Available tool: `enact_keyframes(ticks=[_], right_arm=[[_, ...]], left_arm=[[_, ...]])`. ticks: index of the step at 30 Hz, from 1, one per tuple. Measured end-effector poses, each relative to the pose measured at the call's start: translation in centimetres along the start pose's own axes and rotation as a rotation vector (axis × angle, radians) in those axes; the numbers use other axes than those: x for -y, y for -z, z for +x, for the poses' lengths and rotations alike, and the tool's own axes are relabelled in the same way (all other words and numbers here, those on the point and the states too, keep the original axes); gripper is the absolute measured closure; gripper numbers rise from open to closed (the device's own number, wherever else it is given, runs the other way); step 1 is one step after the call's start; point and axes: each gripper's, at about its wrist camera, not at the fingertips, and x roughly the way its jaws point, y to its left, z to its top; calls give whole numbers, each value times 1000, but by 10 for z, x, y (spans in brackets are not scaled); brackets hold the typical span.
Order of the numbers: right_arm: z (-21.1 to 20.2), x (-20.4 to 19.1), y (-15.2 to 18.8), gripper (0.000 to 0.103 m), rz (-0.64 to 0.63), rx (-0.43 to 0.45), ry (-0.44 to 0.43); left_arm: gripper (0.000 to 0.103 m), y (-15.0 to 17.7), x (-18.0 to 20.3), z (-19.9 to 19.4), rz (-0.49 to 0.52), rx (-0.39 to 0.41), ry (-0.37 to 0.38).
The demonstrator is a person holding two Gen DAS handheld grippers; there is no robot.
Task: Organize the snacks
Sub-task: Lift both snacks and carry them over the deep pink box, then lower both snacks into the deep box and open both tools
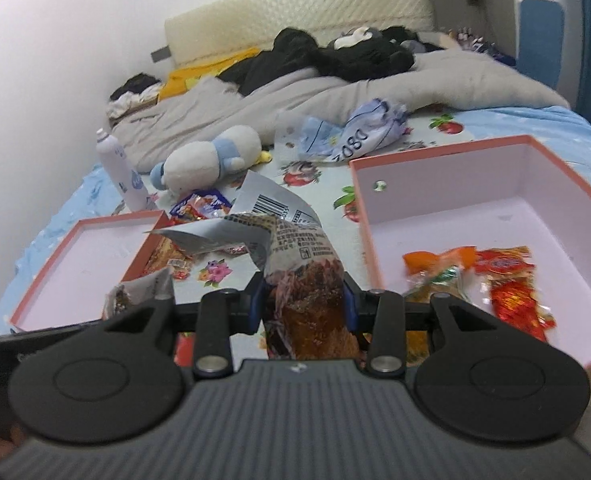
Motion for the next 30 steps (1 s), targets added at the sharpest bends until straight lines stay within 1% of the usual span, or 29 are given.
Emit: enact_keyframes(ticks=[8,14,22,26,30], right_arm=[[-45,9,18,62,38,63,24],[-65,21,25,62,63,69,48],[-70,45,29,62,78,72,67],[-65,62,25,62,85,80,87],[-58,83,13,62,96,102,116]], left_arm=[[57,9,27,-31,64,42,59],[57,15,49,-37,92,22,102],[57,9,80,-14,121,-12,155],[57,-1,104,4,174,-18,186],[57,-17,129,28,226,-23,202]])
